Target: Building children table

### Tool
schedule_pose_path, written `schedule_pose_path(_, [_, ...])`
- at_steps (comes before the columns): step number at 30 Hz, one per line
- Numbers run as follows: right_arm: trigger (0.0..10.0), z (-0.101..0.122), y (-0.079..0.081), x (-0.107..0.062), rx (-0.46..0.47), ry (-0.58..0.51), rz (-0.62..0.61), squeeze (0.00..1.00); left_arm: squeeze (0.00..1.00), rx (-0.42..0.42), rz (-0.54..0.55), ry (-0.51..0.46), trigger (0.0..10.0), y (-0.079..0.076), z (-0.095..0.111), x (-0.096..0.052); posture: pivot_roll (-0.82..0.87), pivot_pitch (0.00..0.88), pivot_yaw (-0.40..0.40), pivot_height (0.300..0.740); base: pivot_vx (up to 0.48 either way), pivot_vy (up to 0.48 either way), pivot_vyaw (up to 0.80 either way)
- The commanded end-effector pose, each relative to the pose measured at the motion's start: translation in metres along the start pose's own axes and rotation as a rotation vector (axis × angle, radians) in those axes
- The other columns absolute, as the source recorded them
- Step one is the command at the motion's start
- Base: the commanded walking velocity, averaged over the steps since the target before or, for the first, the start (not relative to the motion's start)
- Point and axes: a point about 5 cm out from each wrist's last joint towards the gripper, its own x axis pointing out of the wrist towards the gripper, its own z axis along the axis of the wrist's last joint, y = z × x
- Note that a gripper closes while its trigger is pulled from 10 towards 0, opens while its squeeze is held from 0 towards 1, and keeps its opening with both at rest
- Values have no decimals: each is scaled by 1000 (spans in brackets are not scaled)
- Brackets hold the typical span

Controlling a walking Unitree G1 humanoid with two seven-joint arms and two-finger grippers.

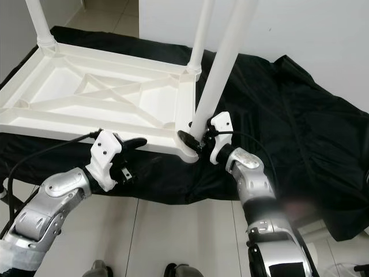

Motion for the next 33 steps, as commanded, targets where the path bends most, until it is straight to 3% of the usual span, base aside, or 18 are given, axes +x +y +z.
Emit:
schedule_pose_path(1, [0,-11,3,-6,21,39,30,0,0,8,-7,-1,10000,0,0,0,95,112,-110,740,0,0,0])
schedule_pose_path(5, [0,-12,1,-13,23,29,-9,0,0,15,-6,5,10000,3,-2,1,78,113,-110,740,0,0,0])
schedule_pose_path(6, [10000,-11,0,-13,30,19,-24,0,0,12,-5,2,10000,3,-2,2,75,113,-111,740,0,0,0])
schedule_pose_path(10, [10000,-5,-3,-12,72,-13,-138,0,0,3,-11,-8,10000,1,-2,5,48,120,-119,740,0,0,0])
schedule_pose_path(18, [10000,-5,1,-9,70,-10,-251,0,0,1,-10,-6,10000,0,-4,7,46,121,-123,740,0,0,0])
schedule_pose_path(22, [10000,-11,11,-7,139,12,-490,0,0,0,-3,-10,10000,1,-4,6,55,117,-139,740,0,0,0])
schedule_pose_path(23, [10000,-11,11,-7,139,12,-490,0,0,0,-3,-10,10000,1,-4,6,55,117,-139,740,0,0,0])
schedule_pose_path(24, [10000,-18,21,-7,139,45,-602,0,0,3,6,-9,10000,2,-5,5,58,114,-141,740,0,0,0])
schedule_pose_path(27, [10000,-21,26,-7,152,55,-640,0,0,3,9,-10,10000,2,-5,5,63,110,-146,740,0,0,0])
schedule_pose_path(33, [10000,-23,51,0,200,51,-775,0,0,8,14,-16,10000,2,-4,6,80,102,-160,740,0,0,0])
